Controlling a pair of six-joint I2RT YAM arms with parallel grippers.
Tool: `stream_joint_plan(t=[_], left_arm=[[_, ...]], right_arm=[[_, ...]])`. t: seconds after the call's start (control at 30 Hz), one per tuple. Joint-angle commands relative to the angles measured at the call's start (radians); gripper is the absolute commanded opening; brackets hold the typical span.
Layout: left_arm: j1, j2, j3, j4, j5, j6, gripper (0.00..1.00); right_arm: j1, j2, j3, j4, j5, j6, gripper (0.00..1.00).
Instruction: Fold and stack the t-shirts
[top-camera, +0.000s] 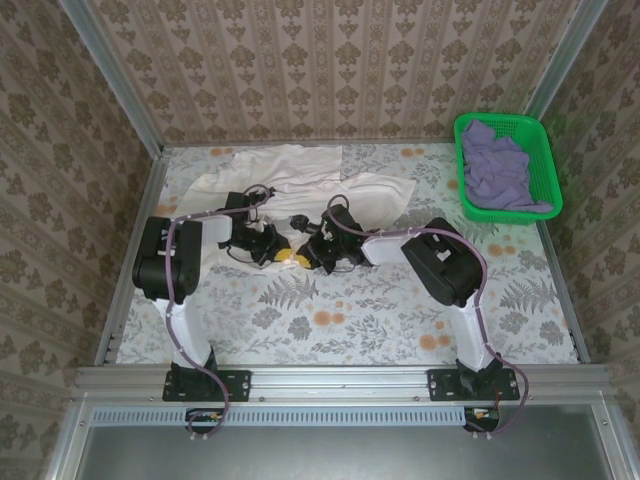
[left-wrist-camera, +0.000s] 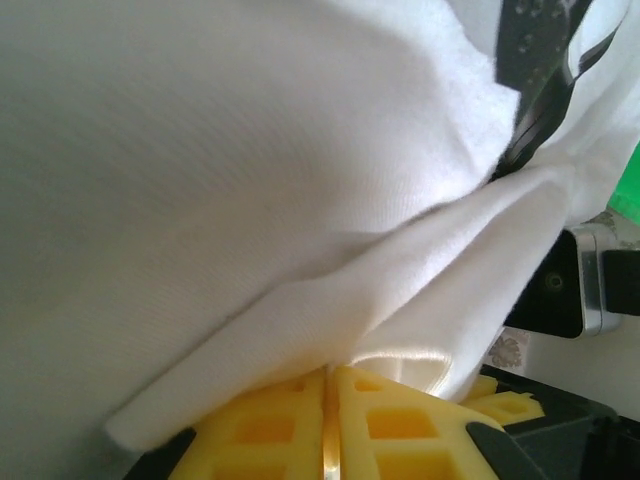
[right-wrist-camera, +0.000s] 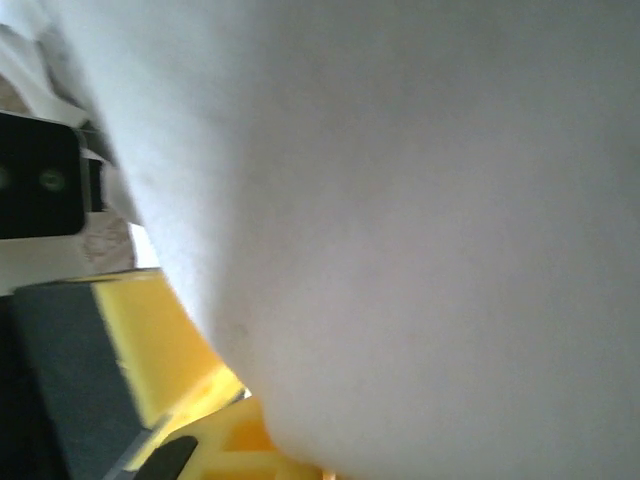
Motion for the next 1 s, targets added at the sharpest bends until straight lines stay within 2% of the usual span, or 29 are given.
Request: stream_joint_plan(t=[0.0, 0.1, 0.23, 0.3, 0.53, 0.67, 0.77, 0.97], left_arm=[[-0.006, -0.056, 0.025, -0.076, -0.021, 0.056, 0.14], [-0.013, -0.113, 0.042, -0.142, -0.058, 0.113, 0.21], [-0.007, -0.199, 0.068, -0.22, -0.148, 0.172, 0.42], [0.0, -0.223, 0.089, -0.255, -0.213, 0.188, 0.49], [0.035, -0.177, 0.169, -0.395, -0.477, 0.198, 0.54], [0.053, -0.16, 0.171, -0.41, -0.577, 0.176, 0.55], [0.062, -0.159, 0.176, -0.419, -0.636, 0.159, 0.58], [0.067, -0.146, 0.199, -0.436, -0.723, 0.146, 0.61]], right_arm=[[-0.022, -0.091, 0.017, -0.342, -0.021, -0.15, 0.09], [-0.048, -0.164, -0.006, -0.471, -0.022, -0.261, 0.08], [-0.085, -0.265, -0.066, -0.636, -0.024, -0.407, 0.05], [-0.108, -0.32, -0.115, -0.709, -0.027, -0.478, 0.04], [-0.171, -0.509, -0.262, -1.026, 0.015, -0.716, 0.03], [-0.177, -0.6, -0.35, -1.135, 0.051, -0.76, 0.03], [-0.192, -0.664, -0.425, -1.19, 0.131, -0.752, 0.08], [-0.29, -0.818, -0.553, -1.114, 0.18, -0.648, 0.4]])
